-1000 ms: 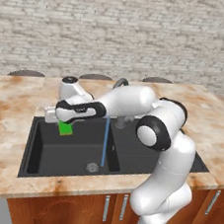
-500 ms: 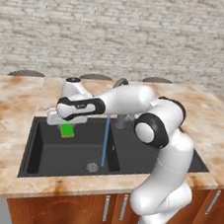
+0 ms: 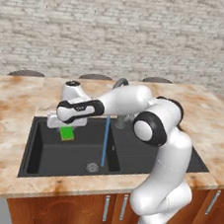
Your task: Soak the sponge with water for a few seconds and then drop it inside the sink.
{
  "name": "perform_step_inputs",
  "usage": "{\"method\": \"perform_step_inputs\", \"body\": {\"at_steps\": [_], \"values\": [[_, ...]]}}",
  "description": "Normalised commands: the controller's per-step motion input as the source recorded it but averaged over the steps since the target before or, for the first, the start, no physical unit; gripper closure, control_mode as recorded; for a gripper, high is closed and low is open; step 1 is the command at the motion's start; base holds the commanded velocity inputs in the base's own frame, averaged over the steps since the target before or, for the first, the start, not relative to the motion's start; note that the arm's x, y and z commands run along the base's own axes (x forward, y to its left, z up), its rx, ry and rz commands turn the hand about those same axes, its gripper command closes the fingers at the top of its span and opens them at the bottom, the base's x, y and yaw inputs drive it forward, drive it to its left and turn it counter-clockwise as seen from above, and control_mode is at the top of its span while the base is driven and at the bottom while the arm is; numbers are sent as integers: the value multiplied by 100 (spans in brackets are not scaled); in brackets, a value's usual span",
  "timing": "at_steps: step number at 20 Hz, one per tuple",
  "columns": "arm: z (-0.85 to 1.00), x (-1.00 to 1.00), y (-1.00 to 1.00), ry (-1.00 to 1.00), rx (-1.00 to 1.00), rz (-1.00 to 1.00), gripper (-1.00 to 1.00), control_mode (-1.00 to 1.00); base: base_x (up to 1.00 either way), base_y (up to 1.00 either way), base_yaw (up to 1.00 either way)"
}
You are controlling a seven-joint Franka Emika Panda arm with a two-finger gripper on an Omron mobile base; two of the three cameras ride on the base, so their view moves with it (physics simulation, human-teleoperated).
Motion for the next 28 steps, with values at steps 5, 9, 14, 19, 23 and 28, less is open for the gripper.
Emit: {"method": "perform_step_inputs", "body": {"at_steps": [5,9,14,19,23,28], "values": [[-10,-1,0,0,-3,0,100,-100,0,0,0],[-15,0,0,0,-5,0,100,-100,0,0,0],[-25,0,0,-2,-1,0,100,-100,0,0,0],[-41,0,0,-8,0,0,100,-100,0,0,0],[-38,0,0,-9,0,0,100,-100,0,0,0],[-29,0,0,-5,0,-1,100,-100,0,0,0]]}}
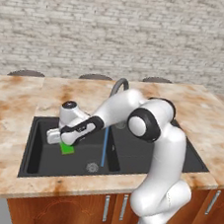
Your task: Soak the sponge with water for a few seconds and then drop it inside the sink.
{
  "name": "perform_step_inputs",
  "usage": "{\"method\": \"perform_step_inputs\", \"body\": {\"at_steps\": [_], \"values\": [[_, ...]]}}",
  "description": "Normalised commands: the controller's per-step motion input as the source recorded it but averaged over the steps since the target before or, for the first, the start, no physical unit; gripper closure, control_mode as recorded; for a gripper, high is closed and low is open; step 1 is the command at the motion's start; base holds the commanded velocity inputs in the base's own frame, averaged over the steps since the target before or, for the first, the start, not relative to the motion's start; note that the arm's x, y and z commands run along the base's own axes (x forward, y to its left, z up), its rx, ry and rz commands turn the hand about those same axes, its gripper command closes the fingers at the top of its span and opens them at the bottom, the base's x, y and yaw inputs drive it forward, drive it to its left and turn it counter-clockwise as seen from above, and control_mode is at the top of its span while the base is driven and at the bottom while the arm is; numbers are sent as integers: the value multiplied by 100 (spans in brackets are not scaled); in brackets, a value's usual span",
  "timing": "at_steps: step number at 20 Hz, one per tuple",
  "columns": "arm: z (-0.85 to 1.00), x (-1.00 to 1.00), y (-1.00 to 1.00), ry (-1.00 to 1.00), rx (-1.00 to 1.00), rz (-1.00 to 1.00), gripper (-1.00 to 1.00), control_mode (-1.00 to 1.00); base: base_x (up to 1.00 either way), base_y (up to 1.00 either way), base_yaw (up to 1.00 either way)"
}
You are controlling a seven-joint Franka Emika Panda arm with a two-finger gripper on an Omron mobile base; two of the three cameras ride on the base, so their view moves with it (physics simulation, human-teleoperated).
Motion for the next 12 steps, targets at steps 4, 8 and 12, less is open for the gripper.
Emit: {"method": "perform_step_inputs", "body": {"at_steps": [4,8,12], "values": [[-25,1,0,-1,0,-2,100,-100,0,0,0],[-31,5,0,0,0,-3,100,-100,0,0,0],[-31,12,0,0,0,-5,100,-100,0,0,0]]}}
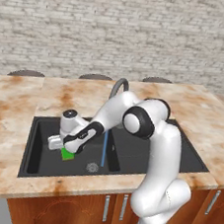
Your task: Soak the sponge with water for a few seconds and then drop it inside the sink.
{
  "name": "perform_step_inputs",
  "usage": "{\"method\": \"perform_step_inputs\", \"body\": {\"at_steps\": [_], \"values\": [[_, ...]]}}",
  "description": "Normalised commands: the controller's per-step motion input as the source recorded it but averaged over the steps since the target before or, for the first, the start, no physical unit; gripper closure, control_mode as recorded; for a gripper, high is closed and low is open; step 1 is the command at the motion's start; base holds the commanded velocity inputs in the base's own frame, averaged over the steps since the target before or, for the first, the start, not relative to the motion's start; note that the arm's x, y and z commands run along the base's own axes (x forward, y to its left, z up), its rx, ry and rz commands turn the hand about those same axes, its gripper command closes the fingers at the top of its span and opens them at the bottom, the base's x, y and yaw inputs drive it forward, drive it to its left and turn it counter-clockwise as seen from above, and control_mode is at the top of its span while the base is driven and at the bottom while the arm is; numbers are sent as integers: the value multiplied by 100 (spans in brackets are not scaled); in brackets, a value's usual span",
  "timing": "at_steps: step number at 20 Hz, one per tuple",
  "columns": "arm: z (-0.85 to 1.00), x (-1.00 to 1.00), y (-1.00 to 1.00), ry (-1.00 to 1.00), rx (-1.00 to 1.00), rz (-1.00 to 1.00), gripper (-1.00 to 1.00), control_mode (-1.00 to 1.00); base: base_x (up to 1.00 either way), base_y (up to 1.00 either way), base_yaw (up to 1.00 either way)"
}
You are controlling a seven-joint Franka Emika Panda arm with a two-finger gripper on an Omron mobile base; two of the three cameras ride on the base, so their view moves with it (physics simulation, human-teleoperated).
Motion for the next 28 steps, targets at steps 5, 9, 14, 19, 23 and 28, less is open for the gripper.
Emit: {"method": "perform_step_inputs", "body": {"at_steps": [5,9,14,19,23,28], "values": [[-26,18,-1,0,0,-6,100,-100,0,0,0],[-27,20,-6,0,0,-6,100,-100,0,0,0],[-25,14,-6,0,0,-7,100,-100,0,0,0],[-30,11,-4,0,0,-7,100,-100,0,0,0],[-31,9,-3,0,0,-6,100,-100,0,0,0],[-28,1,-3,0,0,-5,100,-100,0,0,0]]}}
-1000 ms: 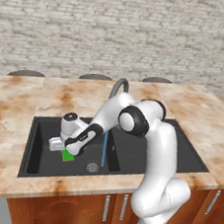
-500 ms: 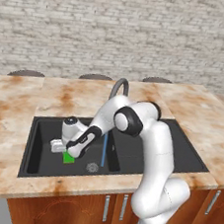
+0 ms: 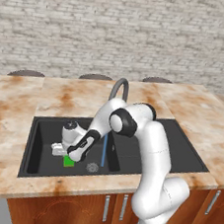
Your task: Soak the sponge with water for a few seconds and then drop it inside the sink.
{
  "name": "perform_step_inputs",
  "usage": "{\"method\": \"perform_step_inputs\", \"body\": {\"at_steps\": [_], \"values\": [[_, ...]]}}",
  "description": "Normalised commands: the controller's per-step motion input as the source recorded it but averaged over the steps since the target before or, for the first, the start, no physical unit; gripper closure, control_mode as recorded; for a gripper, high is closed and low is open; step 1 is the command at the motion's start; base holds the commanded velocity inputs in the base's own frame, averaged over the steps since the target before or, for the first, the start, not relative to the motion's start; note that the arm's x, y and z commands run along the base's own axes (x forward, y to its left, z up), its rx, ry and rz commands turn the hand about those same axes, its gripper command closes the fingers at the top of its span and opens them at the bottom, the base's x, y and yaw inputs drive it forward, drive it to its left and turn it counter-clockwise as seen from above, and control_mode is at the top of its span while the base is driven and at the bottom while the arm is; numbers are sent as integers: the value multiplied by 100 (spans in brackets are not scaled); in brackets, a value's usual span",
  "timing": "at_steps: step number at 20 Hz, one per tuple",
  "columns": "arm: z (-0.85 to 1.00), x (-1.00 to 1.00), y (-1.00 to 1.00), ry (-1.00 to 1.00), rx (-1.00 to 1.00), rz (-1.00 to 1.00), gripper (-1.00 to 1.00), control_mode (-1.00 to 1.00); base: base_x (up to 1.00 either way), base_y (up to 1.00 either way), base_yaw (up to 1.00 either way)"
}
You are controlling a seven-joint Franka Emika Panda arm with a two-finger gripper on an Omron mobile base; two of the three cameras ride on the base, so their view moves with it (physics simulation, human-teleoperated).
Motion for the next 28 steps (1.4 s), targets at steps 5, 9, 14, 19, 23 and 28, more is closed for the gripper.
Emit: {"method": "perform_step_inputs", "body": {"at_steps": [5,9,14,19,23,28], "values": [[-8,0,0,0,0,-1,100,-100,0,0,0],[0,0,0,0,0,0,100,-100,0,0,0],[0,0,0,0,0,0,100,-100,0,0,0],[0,0,0,0,0,0,-100,-100,0,0,0],[0,0,0,0,0,0,-100,-100,0,0,0],[0,0,0,0,0,0,-100,-100,0,0,0]]}}
